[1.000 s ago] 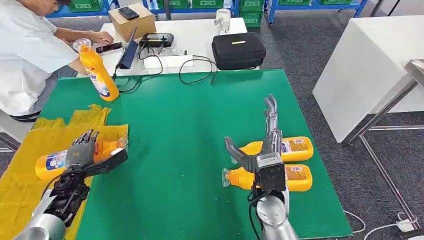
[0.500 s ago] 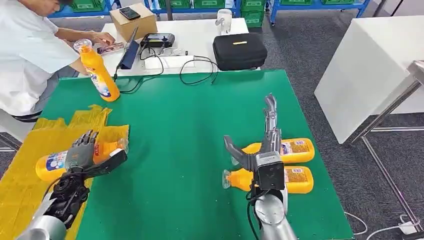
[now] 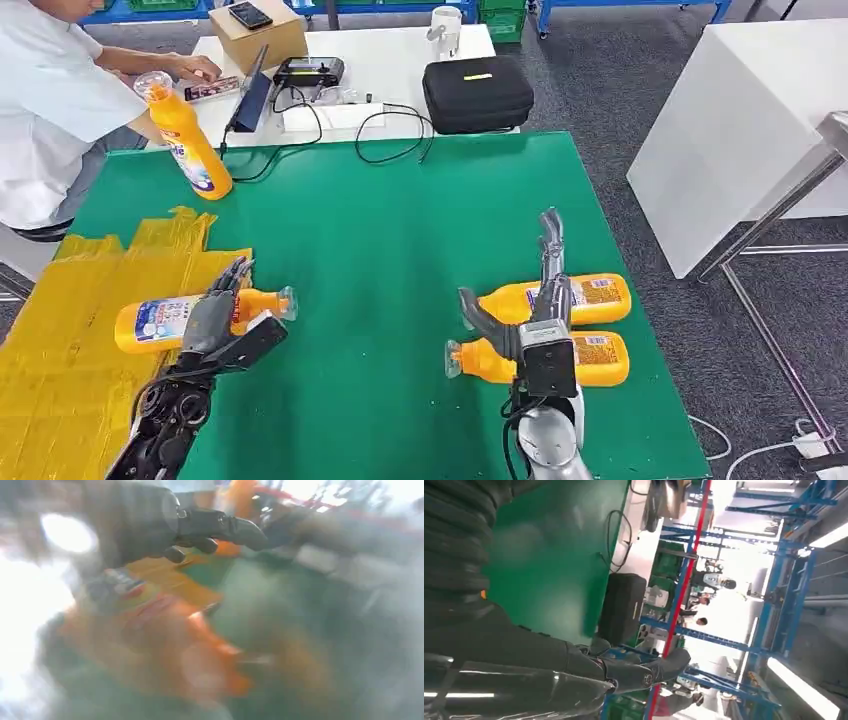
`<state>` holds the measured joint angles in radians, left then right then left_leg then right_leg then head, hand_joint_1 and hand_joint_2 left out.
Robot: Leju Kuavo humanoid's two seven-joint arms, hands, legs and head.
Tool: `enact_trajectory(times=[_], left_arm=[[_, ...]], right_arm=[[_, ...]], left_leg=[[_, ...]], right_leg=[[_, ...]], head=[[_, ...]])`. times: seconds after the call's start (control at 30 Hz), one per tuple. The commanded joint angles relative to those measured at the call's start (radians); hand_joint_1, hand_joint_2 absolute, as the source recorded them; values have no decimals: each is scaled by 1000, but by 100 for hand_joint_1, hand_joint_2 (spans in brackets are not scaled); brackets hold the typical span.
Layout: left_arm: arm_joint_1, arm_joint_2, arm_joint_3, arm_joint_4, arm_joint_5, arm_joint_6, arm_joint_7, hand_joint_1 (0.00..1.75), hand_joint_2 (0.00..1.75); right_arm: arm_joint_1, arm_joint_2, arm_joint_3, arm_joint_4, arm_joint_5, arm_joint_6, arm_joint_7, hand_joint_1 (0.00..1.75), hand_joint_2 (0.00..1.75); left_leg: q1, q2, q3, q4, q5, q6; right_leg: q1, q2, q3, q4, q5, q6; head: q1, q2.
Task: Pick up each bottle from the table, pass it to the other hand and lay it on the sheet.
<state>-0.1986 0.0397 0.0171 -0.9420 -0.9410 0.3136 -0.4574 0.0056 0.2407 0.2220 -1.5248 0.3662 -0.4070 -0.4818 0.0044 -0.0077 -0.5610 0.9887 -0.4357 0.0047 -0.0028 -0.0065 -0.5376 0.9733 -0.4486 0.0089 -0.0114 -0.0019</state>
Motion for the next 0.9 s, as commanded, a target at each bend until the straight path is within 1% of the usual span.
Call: enact_trajectory(times=[0.03, 0.17, 0.4, 0.5, 0.53, 0.57, 0.63, 0.67, 0.7, 0.8, 0.83, 0.9], left_arm=[[71, -8, -106, -264, 31, -1, -3, 0, 175], [80, -14, -119, -284, 39, 3, -3, 0, 175], [94, -32, -132, -300, 84, -5, -20, 0, 175], [103, -40, -136, -327, 132, -25, -44, 0, 175], [113, -49, -137, -353, 185, -54, -78, 0, 175], [126, -62, -140, -396, 249, -98, -111, 0, 175], [145, -76, -144, -468, 333, -167, -134, 0, 175], [153, -83, -142, -509, 379, -206, -137, 0, 175], [160, -88, -137, -533, 410, -234, -135, 0, 175], [166, -89, -134, -548, 413, -240, -132, 0, 175], [166, -89, -130, -541, 420, -248, -134, 0, 175], [162, -93, -130, -524, 430, -268, -144, 0, 175]], right_arm=[[0, -14, -42, -15, 4, 0, 2, 0, 175], [2, -12, -44, -15, 6, -3, 3, 0, 175], [1, -13, -43, -12, 12, -8, 4, 0, 175], [2, -21, -43, -21, 30, -16, 6, 0, 175], [1, -36, -38, -24, 90, -42, 15, 0, 175], [-9, -81, -20, -18, 220, -54, 65, 0, 175], [-42, -181, 2, 18, 431, 10, 190, 0, 175], [-79, -254, 10, 54, 564, 62, 262, 0, 175], [-104, -294, 1, 90, 611, 86, 285, 0, 175], [-125, -309, -31, 121, 594, 101, 261, 0, 175], [-135, -328, -19, 129, 625, 125, 271, 0, 175], [-179, -423, -4, 161, 645, 202, 288, 0, 175]], left_leg=[[0, -1, -2, 0, 0, 0], [1, -1, -4, 1, -1, 0], [1, 2, -5, 1, -1, 0], [1, 2, -5, 1, -1, 0], [1, 2, -5, 0, 0, 0], [1, 2, -5, 1, -1, 0], [1, 1, -6, 1, 0, 1], [2, 1, -6, 2, -1, 1], [1, 1, -6, 1, 0, 1], [1, 3, -6, 1, 0, 1], [1, 3, -6, 1, 0, 1], [1, 2, -7, 3, -1, 1]], right_leg=[[0, 0, -2, 0, 0, 0], [1, -1, -4, 0, 0, 1], [2, 1, -4, -1, 0, 1], [1, 1, -5, -1, 0, 1], [1, 1, -5, 0, 0, 1], [1, 1, -4, -1, 0, 1], [1, 0, -5, -1, 0, 1], [2, 0, -4, -2, 0, 2], [1, 0, -4, -2, 1, 2], [1, 2, -5, -2, 1, 1], [1, 2, -4, -2, 1, 2], [0, 1, -4, -1, 1, 2]], head=[[0, 0], [0, 0], [0, 0], [0, 0], [0, 0], [0, 0], [0, 0], [0, 0], [0, 0], [0, 0], [0, 0], [0, 0]])
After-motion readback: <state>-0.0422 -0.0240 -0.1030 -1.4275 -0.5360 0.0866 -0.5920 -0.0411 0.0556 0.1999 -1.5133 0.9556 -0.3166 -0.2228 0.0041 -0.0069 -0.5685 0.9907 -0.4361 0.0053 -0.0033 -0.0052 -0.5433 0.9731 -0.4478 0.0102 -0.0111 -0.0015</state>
